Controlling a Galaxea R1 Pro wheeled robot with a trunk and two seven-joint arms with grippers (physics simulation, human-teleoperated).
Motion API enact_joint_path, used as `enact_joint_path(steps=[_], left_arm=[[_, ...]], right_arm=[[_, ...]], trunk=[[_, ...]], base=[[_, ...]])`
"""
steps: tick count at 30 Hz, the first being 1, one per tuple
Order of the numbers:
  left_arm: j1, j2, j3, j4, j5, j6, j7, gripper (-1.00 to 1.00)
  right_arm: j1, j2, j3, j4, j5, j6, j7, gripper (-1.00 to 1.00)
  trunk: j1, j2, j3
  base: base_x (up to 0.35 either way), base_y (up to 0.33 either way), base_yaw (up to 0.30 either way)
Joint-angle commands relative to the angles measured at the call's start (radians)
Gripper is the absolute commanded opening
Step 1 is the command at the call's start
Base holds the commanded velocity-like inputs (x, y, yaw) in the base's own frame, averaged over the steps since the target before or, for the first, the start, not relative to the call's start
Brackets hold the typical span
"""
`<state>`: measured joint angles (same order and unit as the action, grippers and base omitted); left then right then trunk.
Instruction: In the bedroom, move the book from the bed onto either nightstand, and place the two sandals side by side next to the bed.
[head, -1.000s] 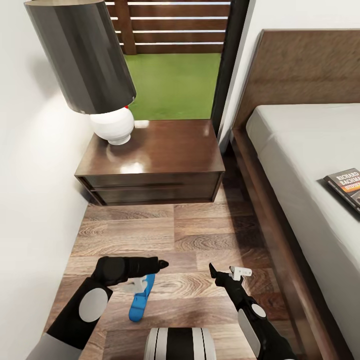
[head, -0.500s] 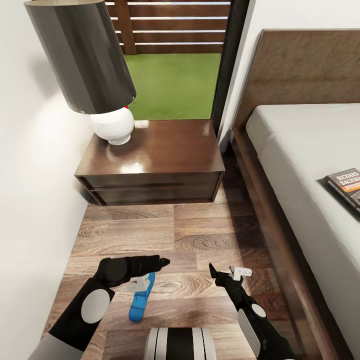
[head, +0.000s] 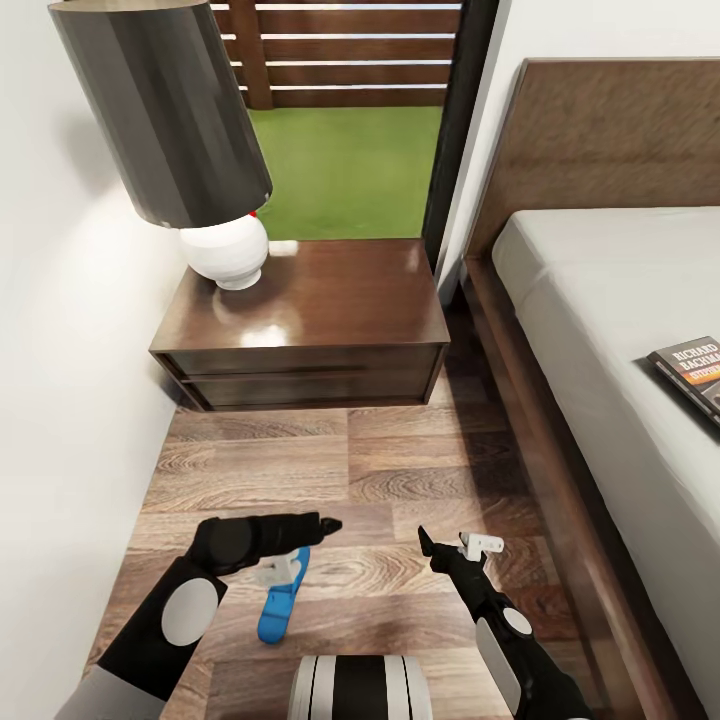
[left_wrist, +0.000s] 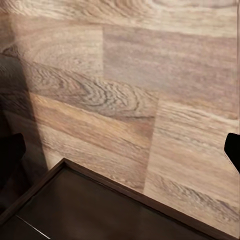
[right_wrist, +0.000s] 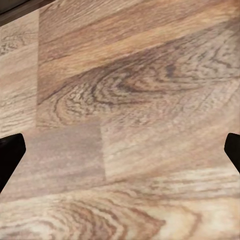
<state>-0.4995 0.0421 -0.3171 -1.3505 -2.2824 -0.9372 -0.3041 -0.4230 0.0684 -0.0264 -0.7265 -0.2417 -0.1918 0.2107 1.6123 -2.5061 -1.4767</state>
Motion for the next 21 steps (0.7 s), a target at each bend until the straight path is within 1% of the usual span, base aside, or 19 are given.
enact_joint_path(steps=[1, 6, 8, 11, 12, 13, 14, 15, 19, 21], left_arm=[[-0.001, 0.001, -0.003, 0.002, 0.006, -0.003, -0.010, 1.00], [-0.001, 0.001, -0.008, 0.003, 0.006, -0.004, -0.013, 1.00], [-0.001, 0.002, -0.006, 0.002, 0.005, -0.004, -0.050, 1.00], [-0.002, 0.002, -0.004, 0.001, 0.005, -0.011, -0.198, 1.00], [-0.007, 0.002, -0.005, 0.002, 0.006, -0.023, -0.251, 1.00], [-0.012, 0.002, -0.005, 0.003, 0.006, -0.032, -0.276, 1.00], [-0.037, 0.001, -0.005, 0.005, 0.007, -0.074, -0.342, 1.00], [-0.055, 0.001, -0.005, 0.007, 0.007, -0.110, -0.375, 1.00], [-0.083, 0.001, -0.005, 0.009, 0.007, -0.110, -0.435, 1.00], [-0.086, 0.001, -0.005, 0.010, 0.007, -0.110, -0.447, 1.00]], right_arm=[[0.000, 0.001, -0.003, 0.001, -0.010, -0.001, 0.009, 1.00], [0.000, 0.001, -0.003, -0.002, -0.010, -0.001, 0.010, 1.00], [0.000, 0.001, -0.003, -0.004, -0.010, -0.001, 0.010, 1.00], [0.000, 0.001, -0.003, -0.005, -0.010, -0.001, 0.010, 1.00], [0.000, 0.001, -0.003, -0.005, -0.010, -0.001, 0.010, 1.00], [0.000, 0.001, -0.003, -0.005, -0.010, -0.001, 0.010, 1.00], [0.000, 0.001, -0.003, -0.005, -0.010, -0.001, 0.010, 1.00], [0.000, 0.001, -0.003, -0.005, -0.010, -0.001, 0.010, 1.00], [0.000, 0.001, -0.003, -0.006, -0.010, -0.001, 0.012, 1.00], [0.000, 0.001, -0.003, -0.006, -0.010, -0.001, 0.013, 1.00]], trunk=[[0.000, 0.000, -0.001], [0.000, 0.000, -0.001], [0.000, 0.000, -0.001], [0.000, 0.000, -0.001], [0.000, 0.000, -0.001], [0.000, 0.000, -0.001], [0.000, 0.000, -0.001], [0.000, 0.000, -0.001], [0.000, 0.000, -0.001], [0.000, 0.000, -0.001]], base=[[0.000, 0.000, 0.000], [0.000, 0.000, 0.000], [0.000, 0.000, 0.000], [0.000, 0.000, 0.000], [0.000, 0.000, 0.000], [0.000, 0.000, 0.000], [0.000, 0.000, 0.000], [0.000, 0.000, 0.000], [0.000, 0.000, 0.000], [0.000, 0.000, 0.000]])
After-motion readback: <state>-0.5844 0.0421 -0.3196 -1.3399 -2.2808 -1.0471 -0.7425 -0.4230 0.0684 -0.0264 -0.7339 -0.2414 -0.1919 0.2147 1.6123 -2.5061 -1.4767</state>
